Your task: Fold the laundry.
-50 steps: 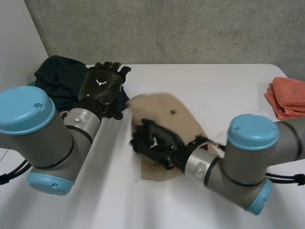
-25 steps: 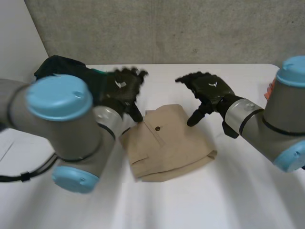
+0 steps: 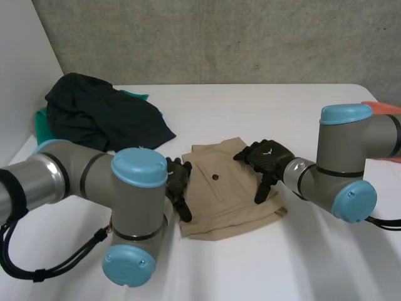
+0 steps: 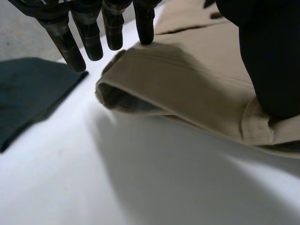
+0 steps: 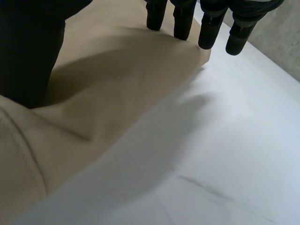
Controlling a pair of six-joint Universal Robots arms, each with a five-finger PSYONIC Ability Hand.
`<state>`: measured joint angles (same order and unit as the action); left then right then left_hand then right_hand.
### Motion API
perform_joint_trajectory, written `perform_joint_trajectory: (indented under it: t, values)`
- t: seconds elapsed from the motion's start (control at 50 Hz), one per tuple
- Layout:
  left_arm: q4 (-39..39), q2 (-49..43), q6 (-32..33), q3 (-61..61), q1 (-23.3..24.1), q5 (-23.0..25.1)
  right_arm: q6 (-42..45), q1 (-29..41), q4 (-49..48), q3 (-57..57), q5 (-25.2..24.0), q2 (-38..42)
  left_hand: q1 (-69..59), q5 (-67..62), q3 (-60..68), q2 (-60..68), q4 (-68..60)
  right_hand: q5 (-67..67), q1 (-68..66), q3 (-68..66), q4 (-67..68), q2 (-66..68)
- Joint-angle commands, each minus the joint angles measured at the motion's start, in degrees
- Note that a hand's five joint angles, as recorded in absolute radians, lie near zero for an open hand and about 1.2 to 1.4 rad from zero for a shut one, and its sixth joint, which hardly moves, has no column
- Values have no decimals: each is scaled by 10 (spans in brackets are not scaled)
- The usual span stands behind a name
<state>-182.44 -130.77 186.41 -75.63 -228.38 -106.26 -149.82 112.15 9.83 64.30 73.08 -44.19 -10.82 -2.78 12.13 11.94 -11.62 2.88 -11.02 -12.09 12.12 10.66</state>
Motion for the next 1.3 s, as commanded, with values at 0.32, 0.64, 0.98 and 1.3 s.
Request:
perform_joint_trajectory:
  t: [0.32,0.64,0.98,1.3]
  values:
    - [23,147,1,116,-76,329,14,7,-260,405,0,-267,-12,7,-1,1,-4,-29,10,21,-21,-7]
    - [57,112,-1,157,-86,413,20,28,-536,474,-9,-168,-11,9,-2,0,-3,-29,10,21,-21,-7]
    - [56,113,-3,154,-87,405,8,50,-552,340,-12,-83,-11,9,-2,0,-3,671,-690,-679,679,693]
    - [22,149,-8,168,-88,403,-135,-33,-525,176,1,-139,-11,9,-2,0,-3,671,-690,-679,679,693]
